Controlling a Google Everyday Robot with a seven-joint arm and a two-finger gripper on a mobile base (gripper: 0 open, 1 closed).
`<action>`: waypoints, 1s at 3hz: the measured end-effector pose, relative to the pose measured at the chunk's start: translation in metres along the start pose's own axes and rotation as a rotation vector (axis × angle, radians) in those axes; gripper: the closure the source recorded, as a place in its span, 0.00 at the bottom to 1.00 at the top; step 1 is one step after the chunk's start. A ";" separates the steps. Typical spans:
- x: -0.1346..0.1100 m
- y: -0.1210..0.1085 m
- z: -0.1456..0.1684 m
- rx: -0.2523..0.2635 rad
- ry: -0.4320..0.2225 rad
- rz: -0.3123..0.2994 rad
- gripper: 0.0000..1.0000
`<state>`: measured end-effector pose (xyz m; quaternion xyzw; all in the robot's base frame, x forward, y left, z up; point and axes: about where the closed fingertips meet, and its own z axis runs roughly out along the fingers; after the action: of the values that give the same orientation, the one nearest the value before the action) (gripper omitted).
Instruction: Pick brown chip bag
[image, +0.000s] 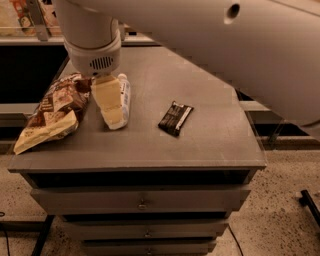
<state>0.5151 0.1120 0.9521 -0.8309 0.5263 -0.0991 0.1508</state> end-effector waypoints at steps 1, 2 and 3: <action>-0.044 -0.010 0.007 0.010 0.015 -0.067 0.00; -0.044 -0.010 0.007 0.010 0.015 -0.067 0.00; -0.051 -0.016 0.015 0.049 -0.029 -0.073 0.00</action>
Offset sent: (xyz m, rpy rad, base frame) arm -0.0064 0.0369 -0.0052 -0.0317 -0.0143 0.0459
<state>0.5114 0.1662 0.9436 -0.8469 0.4908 -0.1054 0.1752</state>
